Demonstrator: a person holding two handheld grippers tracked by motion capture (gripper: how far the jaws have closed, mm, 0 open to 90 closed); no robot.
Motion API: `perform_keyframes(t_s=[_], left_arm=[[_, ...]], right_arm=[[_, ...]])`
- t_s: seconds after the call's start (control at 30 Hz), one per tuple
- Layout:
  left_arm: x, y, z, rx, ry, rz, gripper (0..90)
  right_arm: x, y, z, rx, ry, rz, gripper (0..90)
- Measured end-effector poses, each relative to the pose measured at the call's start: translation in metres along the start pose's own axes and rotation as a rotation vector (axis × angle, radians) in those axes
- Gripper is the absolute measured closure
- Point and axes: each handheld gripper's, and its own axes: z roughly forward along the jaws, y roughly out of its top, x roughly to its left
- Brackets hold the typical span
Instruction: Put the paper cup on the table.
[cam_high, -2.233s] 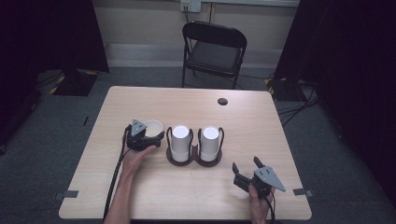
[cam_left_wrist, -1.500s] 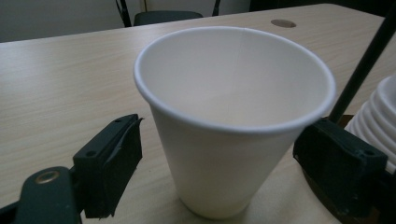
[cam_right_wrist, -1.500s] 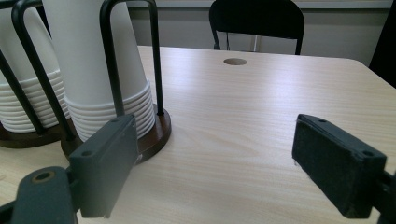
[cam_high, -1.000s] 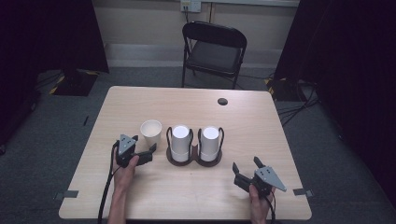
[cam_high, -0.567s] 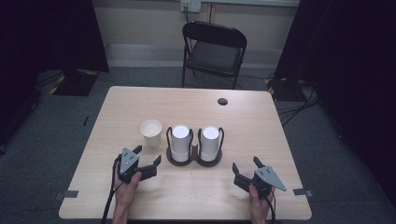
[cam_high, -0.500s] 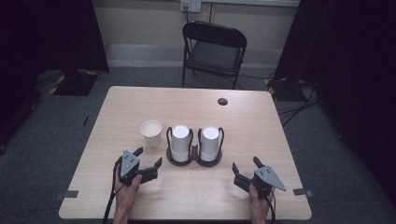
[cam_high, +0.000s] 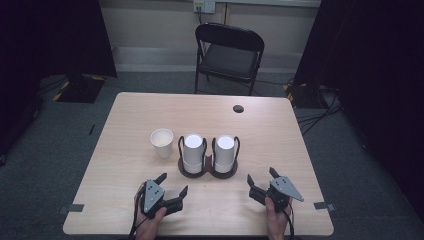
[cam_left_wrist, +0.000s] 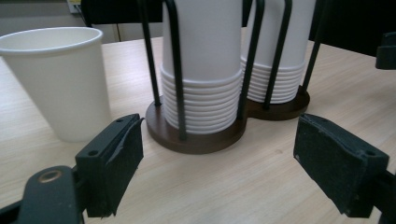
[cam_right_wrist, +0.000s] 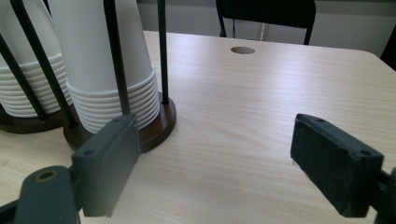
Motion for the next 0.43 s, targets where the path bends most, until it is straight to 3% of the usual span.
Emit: perform_keyframes(t_s=[0.23,0.33,0.43], left_arm=[[-0.007,0.001,0.007,0.007,0.010,0.027,15.8],[-0.008,0.001,0.008,-0.008,0.027,0.044,15.8],[-0.006,0.001,0.008,-0.014,0.018,0.037,15.7]], right_arm=[[0.001,0.002,0.006,0.076,0.012,0.000,17.8],[0.002,0.004,0.011,0.148,-0.004,-0.007,17.0],[0.001,0.005,0.019,0.243,0.004,0.003,17.3]])
